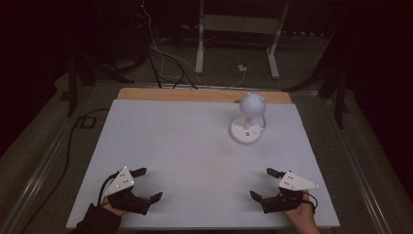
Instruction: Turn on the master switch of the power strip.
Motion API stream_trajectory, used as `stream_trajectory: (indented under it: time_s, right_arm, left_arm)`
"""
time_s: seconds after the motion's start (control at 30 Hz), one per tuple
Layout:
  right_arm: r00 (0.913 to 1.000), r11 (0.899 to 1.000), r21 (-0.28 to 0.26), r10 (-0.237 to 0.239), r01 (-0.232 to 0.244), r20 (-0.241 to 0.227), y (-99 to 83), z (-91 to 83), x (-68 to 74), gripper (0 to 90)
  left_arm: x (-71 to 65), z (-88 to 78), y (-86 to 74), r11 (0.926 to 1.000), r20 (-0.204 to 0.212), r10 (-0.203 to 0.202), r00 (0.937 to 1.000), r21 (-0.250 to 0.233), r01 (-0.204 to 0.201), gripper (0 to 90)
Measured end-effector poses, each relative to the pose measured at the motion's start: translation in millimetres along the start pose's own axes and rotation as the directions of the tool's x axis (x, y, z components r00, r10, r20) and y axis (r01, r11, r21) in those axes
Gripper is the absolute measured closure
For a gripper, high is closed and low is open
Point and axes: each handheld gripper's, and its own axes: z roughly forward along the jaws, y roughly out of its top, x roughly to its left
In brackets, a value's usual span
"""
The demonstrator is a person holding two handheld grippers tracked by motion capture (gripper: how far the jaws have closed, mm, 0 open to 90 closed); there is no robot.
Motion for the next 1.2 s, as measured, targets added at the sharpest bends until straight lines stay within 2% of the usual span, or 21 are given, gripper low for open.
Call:
stream_trajectory:
  time_s: [0.43,0.63,1.0,1.2]
  right_arm:
    - [0.9995,0.999,0.027,-0.033,0.033,-0.004,3.1,1.6,7.5,0.0]
    - [0.9997,0.999,0.033,-0.012,0.012,-0.022,5.6,1.7,7.2,0.0]
    - [0.9979,0.997,0.079,-0.016,0.021,-0.063,11.5,4.9,13.5,0.0]
    - [0.9967,0.996,0.083,-0.008,0.015,-0.081,17.1,6.7,16.5,0.0]
  left_arm:
    - [1.7,-0.2,-0.4,0.9998,-0.007,-0.008,0.9999,-0.016,0.008,0.2]
    - [2.0,0.3,-0.2,0.9999,-0.006,-0.01,0.9999,-0.013,0.01,0.2]
    - [0.7,-1.2,0.5,0.9998,0.003,-0.009,1.0,-0.02,0.009,0.2]
    - [0.1,-1.0,0.8,0.9998,0.006,-0.004,1.0,-0.018,0.004,0.2]
